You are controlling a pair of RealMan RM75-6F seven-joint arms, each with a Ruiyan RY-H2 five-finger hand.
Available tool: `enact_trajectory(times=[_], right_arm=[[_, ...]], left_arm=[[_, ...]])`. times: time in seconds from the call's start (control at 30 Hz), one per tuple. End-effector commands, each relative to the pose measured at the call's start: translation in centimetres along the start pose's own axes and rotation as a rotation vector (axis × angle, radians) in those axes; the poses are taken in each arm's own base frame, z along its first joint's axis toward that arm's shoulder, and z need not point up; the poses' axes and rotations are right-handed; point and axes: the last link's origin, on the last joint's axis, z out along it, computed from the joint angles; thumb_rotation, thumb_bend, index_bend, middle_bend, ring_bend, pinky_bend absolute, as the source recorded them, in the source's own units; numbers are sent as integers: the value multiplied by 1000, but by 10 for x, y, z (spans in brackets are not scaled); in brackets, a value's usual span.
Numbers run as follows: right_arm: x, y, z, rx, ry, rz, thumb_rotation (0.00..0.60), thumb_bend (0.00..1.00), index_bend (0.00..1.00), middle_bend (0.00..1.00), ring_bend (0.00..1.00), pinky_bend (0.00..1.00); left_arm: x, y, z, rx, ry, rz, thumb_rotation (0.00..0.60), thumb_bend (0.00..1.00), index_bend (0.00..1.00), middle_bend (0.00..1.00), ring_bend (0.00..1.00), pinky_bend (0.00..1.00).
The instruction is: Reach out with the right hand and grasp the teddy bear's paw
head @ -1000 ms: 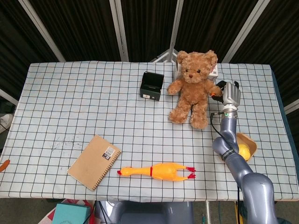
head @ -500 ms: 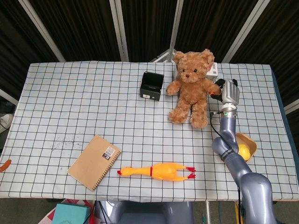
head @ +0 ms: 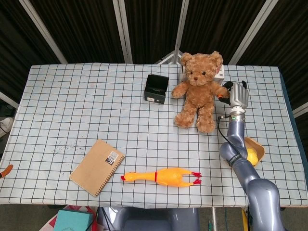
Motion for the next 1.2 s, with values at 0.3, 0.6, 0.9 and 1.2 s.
enact_trajectory(times=[0.3, 0.6, 0.9, 1.2], right_arm=[[-14, 15, -6, -48, -51, -1, 600, 482, 592, 515, 390, 0], [-10, 0, -3, -2, -32, -2, 600, 482, 591, 515, 390, 0], [-11, 7, -4, -19, -53, -2, 600, 480, 504, 434, 361, 0], [-6, 11, -5, 31, -78, -45, 600, 404, 16, 170, 203, 0]], left_arm=[[3, -3, -1, 2, 6, -10, 600, 269, 214, 0, 0, 135], [2, -2, 0, 0, 0, -8, 600, 269, 214, 0, 0, 135], [2, -2, -1, 0, 2, -9, 600, 269, 214, 0, 0, 135], [2, -2, -1, -1, 0, -9, 600, 269, 214, 0, 0, 135]])
